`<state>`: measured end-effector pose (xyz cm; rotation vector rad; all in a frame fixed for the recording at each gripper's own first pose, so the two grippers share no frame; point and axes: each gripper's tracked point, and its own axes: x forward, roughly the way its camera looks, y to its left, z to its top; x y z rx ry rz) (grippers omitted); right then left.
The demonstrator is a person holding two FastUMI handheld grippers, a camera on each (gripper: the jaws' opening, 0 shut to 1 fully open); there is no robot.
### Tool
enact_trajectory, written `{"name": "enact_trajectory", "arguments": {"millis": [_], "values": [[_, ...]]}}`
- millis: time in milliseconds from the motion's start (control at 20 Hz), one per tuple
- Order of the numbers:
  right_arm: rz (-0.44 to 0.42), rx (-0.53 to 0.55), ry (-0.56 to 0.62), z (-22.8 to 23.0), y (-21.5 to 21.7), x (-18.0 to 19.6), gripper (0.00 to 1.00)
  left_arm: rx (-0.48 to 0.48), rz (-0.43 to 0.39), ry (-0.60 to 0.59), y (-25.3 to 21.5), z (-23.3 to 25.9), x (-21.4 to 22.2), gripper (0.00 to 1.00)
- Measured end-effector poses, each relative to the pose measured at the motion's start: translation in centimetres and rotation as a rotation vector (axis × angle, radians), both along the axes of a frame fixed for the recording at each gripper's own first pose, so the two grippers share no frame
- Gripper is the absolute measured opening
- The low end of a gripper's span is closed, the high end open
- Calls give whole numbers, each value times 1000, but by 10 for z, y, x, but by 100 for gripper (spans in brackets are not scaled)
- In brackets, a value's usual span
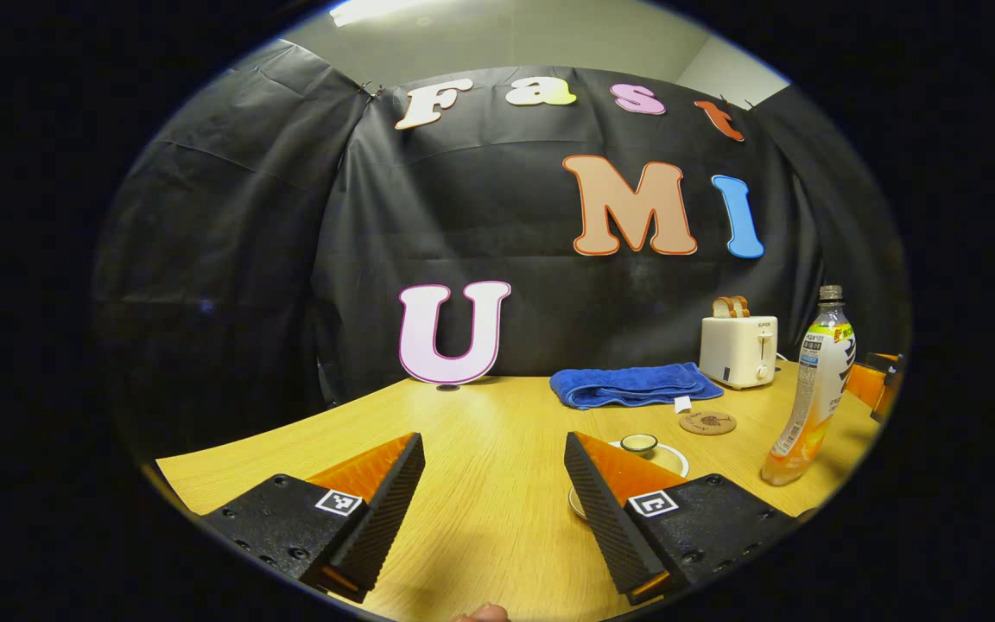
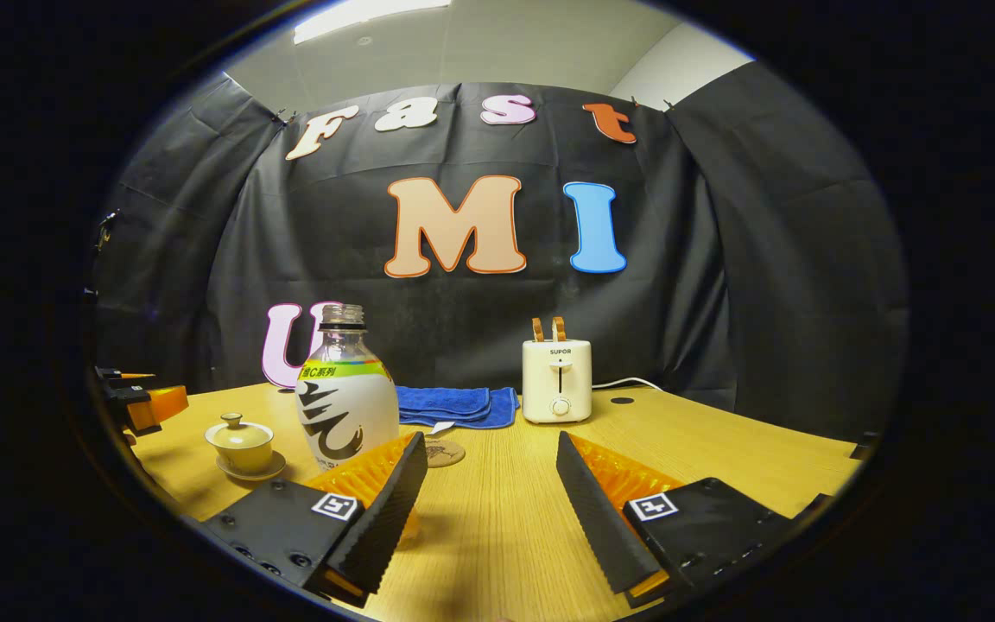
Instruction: Open the teacup lid with one hand, grasp the water bottle and pour water into the teacup with the other hand; after pouring, place the water bottle on the coaster and then close the teacup lid.
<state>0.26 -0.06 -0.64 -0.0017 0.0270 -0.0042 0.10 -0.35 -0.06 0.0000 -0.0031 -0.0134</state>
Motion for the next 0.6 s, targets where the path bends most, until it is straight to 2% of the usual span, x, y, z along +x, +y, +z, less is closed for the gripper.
{"name": "enact_trajectory", "arguments": {"millis": [50, 100, 350, 400, 450, 600], "values": [[0, -1, 4, 0, 0, 1, 94, 0, -5, 0, -1, -1, 0, 95], [0, 0, 6, -1, 0, 1, 97, 0, -7, -1, -1, -1, 0, 95], [0, 0, 0, 1, 0, 0, 94, 0, -10, 0, -2, 0, 1, 95], [0, 0, -2, 1, 0, 0, 97, 0, -22, -1, -5, 0, 1, 95], [0, 0, -5, 2, 0, 0, 94, 1, -37, 0, -8, -1, 1, 95], [1, 0, -8, 2, 1, 0, 94, 6, -69, 7, -14, -1, 3, 95]]}}
